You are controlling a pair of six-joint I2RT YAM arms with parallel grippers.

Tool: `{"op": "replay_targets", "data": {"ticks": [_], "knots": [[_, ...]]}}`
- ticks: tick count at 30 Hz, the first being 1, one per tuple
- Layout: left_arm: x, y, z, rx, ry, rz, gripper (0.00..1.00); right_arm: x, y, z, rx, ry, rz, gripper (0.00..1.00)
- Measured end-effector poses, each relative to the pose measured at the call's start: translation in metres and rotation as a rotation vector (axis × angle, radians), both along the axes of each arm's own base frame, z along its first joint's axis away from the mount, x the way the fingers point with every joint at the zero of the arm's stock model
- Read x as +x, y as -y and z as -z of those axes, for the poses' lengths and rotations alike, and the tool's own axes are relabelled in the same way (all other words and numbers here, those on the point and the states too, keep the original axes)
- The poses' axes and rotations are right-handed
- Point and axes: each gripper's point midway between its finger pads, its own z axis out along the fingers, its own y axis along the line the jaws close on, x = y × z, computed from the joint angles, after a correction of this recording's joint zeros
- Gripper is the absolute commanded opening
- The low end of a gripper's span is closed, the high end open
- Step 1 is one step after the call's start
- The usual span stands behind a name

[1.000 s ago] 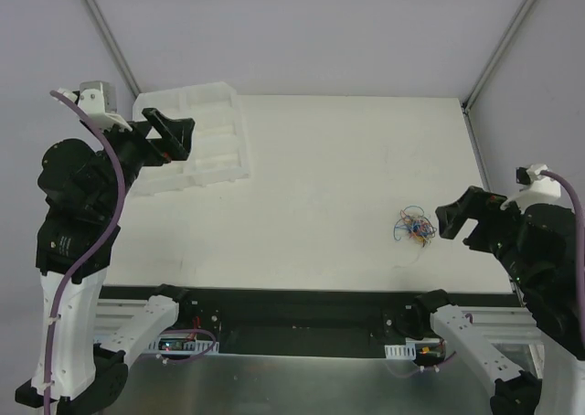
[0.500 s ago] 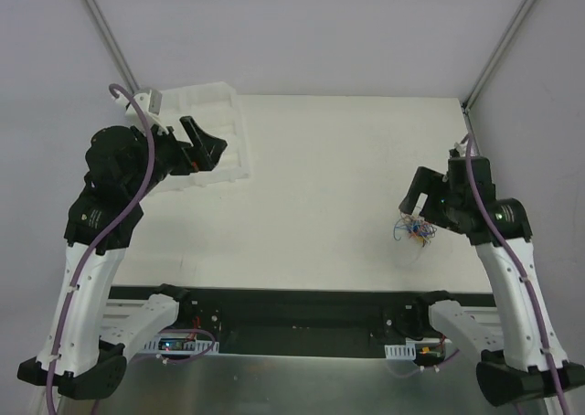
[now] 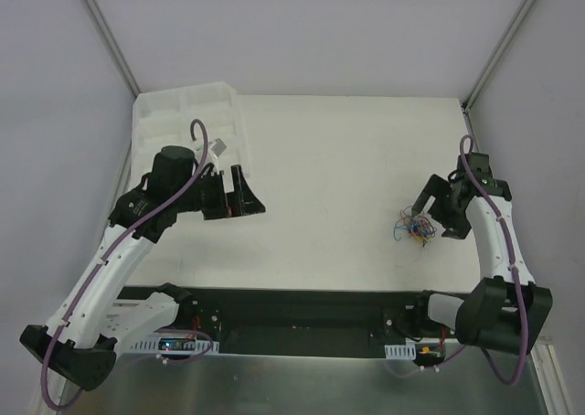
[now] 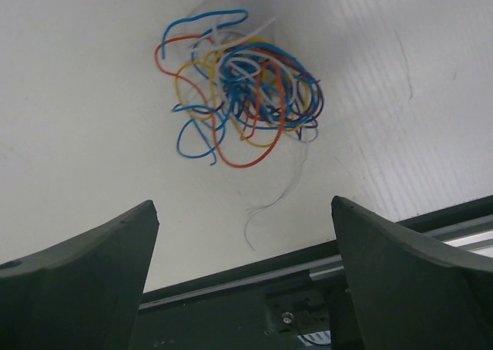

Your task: Untangle the cables

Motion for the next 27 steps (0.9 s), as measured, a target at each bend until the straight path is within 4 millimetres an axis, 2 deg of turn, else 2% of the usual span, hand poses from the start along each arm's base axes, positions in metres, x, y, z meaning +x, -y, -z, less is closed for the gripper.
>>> {"op": "replay_targets", "data": {"ticks": [4, 6, 10, 12, 13, 15, 17, 21, 24, 27], "knots": [[-0.031, 0.022, 0.011, -0.014, -0.060, 0.114, 0.91, 0.007, 0.015, 0.022, -0.012, -0.073, 0.033, 0.90], [-0.045, 0.033, 0.015, -0.017, -0.092, 0.168, 0.91, 0.015, 0.016, 0.035, -0.001, -0.126, 0.028, 0.82], [-0.063, 0.053, 0.025, 0.007, -0.148, 0.247, 0.90, 0.034, 0.010, 0.061, 0.038, -0.229, -0.012, 0.54], [-0.064, 0.059, 0.033, 0.031, -0.182, 0.249, 0.90, 0.041, -0.003, 0.068, 0.051, -0.240, -0.057, 0.32], [-0.061, 0.061, 0.037, 0.045, -0.193, 0.237, 0.91, 0.044, -0.016, 0.068, 0.061, -0.231, -0.095, 0.21], [-0.051, 0.063, 0.042, 0.070, -0.203, 0.192, 0.91, 0.048, -0.053, 0.062, 0.100, -0.192, -0.183, 0.07], [-0.038, 0.064, 0.042, 0.084, -0.193, 0.139, 0.93, 0.050, -0.096, 0.053, 0.157, -0.133, -0.280, 0.00], [-0.013, 0.070, 0.030, 0.085, -0.146, 0.063, 0.92, 0.031, -0.184, 0.032, 0.283, -0.057, -0.497, 0.01], [0.007, 0.087, 0.016, 0.062, -0.110, 0.061, 0.88, 0.010, -0.219, 0.027, 0.332, -0.065, -0.618, 0.01], [0.018, 0.098, 0.022, 0.063, -0.124, 0.063, 0.86, -0.007, -0.236, 0.025, 0.350, -0.079, -0.695, 0.02]]}}
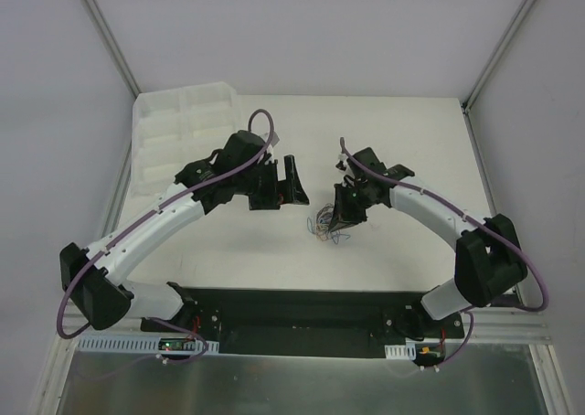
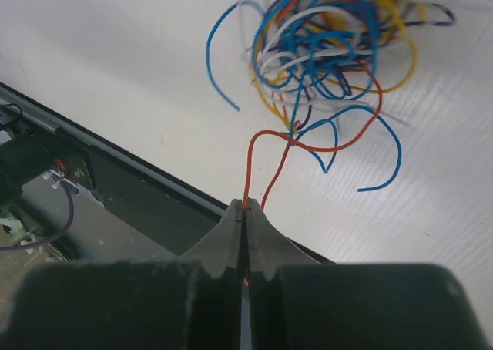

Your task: Untangle the cables

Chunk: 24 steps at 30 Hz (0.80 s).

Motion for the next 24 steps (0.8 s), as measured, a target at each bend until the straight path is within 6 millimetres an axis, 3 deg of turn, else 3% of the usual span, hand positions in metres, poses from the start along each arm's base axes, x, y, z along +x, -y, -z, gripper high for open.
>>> {"op": "replay_targets", "data": {"ticks": [2, 4, 5, 7, 10, 14, 18, 24], "knots": [[0.003, 0.004, 0.010, 0.016, -0.029, 0.000, 0.88, -0.005, -0.003, -0.002, 0.008, 0.004, -0.020, 0.09], [0.005, 0.008, 0.020, 0.026, -0.055, 0.008, 0.88, -0.012, 0.002, -0.004, 0.013, 0.017, -0.025, 0.28], [0.006, 0.010, 0.023, 0.030, -0.064, 0.013, 0.86, -0.015, 0.005, -0.005, 0.015, 0.022, -0.026, 0.36], [0.009, 0.014, 0.031, 0.032, -0.090, 0.031, 0.79, -0.023, 0.012, -0.005, 0.020, 0.027, -0.033, 0.44], [0.015, 0.023, 0.049, 0.033, -0.156, 0.082, 0.69, -0.033, 0.018, 0.003, 0.023, 0.005, -0.044, 0.47], [0.020, 0.032, 0.093, 0.052, -0.294, 0.141, 0.55, -0.033, 0.026, 0.008, 0.034, -0.030, -0.050, 0.48], [0.014, 0.034, 0.128, 0.092, -0.403, 0.190, 0.51, -0.032, 0.026, 0.013, 0.049, -0.065, -0.053, 0.48], [0.014, 0.036, 0.141, 0.119, -0.465, 0.196, 0.52, -0.032, 0.025, 0.016, 0.051, -0.077, -0.071, 0.48]]}}
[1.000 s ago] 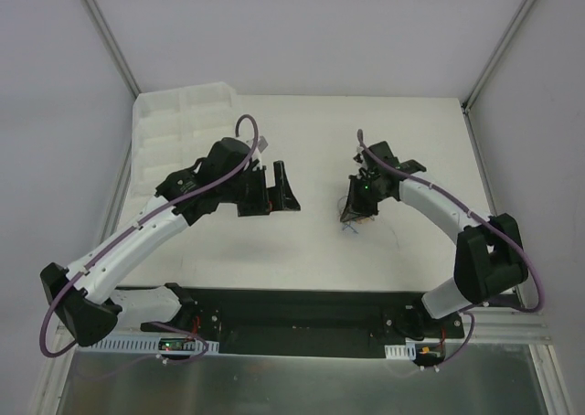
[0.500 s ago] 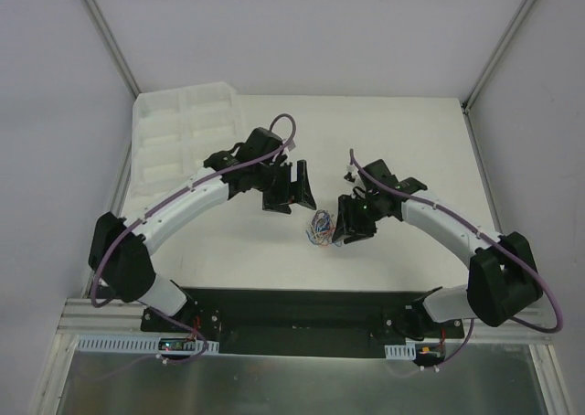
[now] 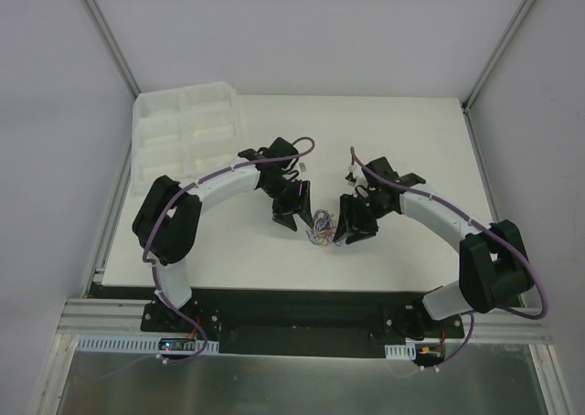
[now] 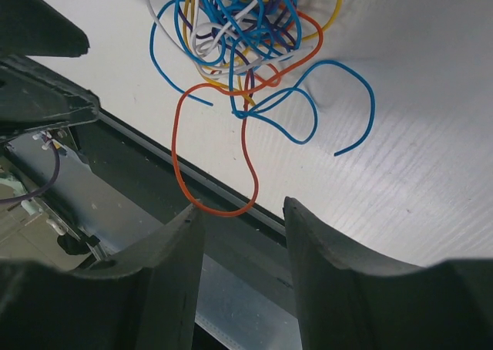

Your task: Untangle the cables

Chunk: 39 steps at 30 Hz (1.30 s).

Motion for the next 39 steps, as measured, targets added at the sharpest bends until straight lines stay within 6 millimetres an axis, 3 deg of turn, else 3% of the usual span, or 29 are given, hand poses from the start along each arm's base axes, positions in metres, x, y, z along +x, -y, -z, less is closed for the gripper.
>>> {"op": "replay_targets", "data": {"ticks": [4, 8, 14, 18, 22, 29, 33, 37, 39], "knots": [[-0.005, -0.001, 0.016, 0.033, -0.053, 0.000, 0.51, 0.002, -0.004, 0.001, 0.016, -0.012, 0.000, 0.48], [-0.007, 0.003, 0.031, 0.071, -0.106, -0.003, 0.40, 0.004, -0.009, -0.001, 0.038, -0.013, 0.007, 0.48], [-0.003, 0.009, 0.041, 0.089, -0.134, -0.024, 0.24, 0.004, -0.009, -0.001, 0.043, -0.013, 0.008, 0.48], [-0.003, 0.009, 0.044, 0.097, -0.142, -0.030, 0.21, 0.003, -0.008, 0.000, 0.036, -0.018, 0.008, 0.52], [-0.002, 0.009, 0.044, 0.095, -0.138, -0.030, 0.00, 0.003, -0.007, 0.000, 0.029, -0.020, 0.007, 0.56], [-0.008, 0.013, 0.043, 0.103, -0.103, -0.001, 0.00, 0.021, -0.024, 0.009, 0.006, -0.045, -0.013, 0.46], [-0.010, 0.006, 0.015, 0.100, 0.002, -0.007, 0.00, 0.022, -0.025, 0.022, -0.047, -0.059, -0.016, 0.32], [0.003, -0.005, -0.052, 0.037, 0.243, -0.052, 0.00, 0.026, -0.017, 0.030, -0.113, -0.036, -0.002, 0.10], [0.008, -0.017, -0.091, 0.005, 0.380, -0.098, 0.00, 0.028, -0.012, 0.034, -0.137, -0.013, 0.005, 0.08]]}}
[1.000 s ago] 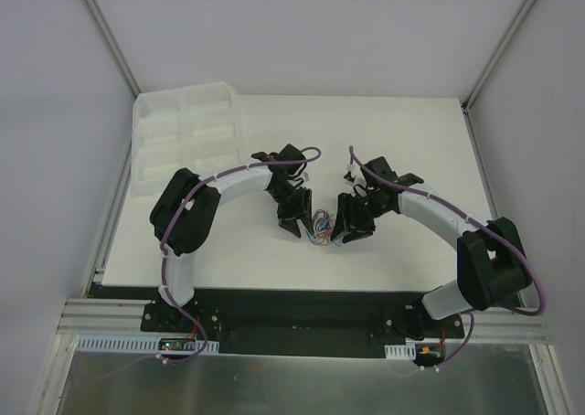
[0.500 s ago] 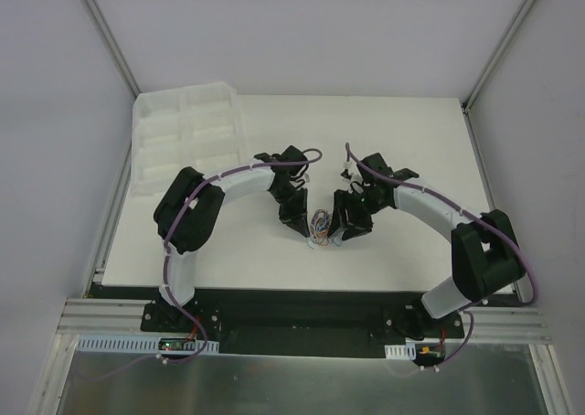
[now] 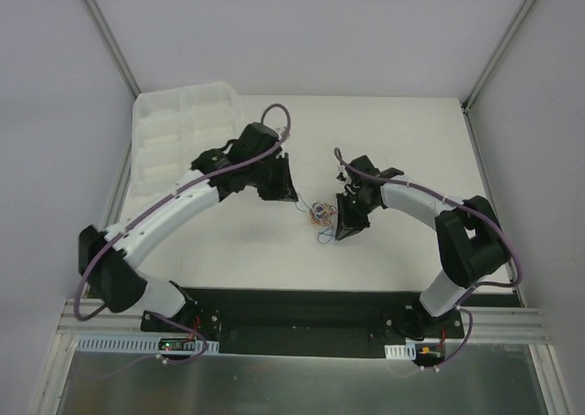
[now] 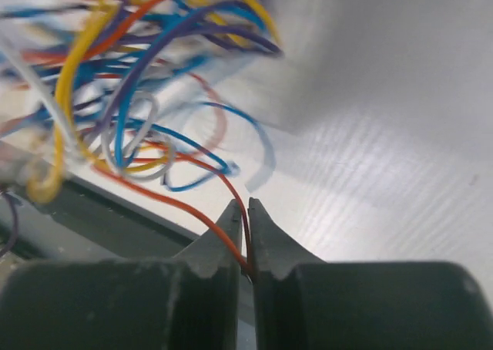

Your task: Untangle the cables

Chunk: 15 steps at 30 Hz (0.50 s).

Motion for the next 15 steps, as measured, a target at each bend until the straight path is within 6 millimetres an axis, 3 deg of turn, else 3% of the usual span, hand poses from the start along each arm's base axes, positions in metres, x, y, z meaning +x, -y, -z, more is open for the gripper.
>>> {"op": "replay_targets", "data": {"ticks": [6, 10, 13, 14, 15], "knots": [[0.016, -0.048, -0.126, -0.055, 0.434, -0.132, 0.00, -0.014, 0.036, 0.012, -0.086, 0.049, 0.058, 0.08], [0.027, -0.073, -0.225, -0.089, 0.742, -0.178, 0.00, -0.018, 0.057, 0.013, -0.115, 0.083, 0.099, 0.06], [0.025, -0.091, -0.307, -0.137, 0.966, -0.198, 0.00, -0.018, 0.065, 0.011, -0.131, 0.113, 0.108, 0.07], [0.020, -0.098, -0.342, -0.171, 1.052, -0.208, 0.00, -0.018, 0.067, 0.011, -0.134, 0.121, 0.109, 0.09], [0.018, -0.100, -0.358, -0.190, 1.092, -0.213, 0.00, -0.018, 0.069, 0.009, -0.137, 0.134, 0.111, 0.09]]}}
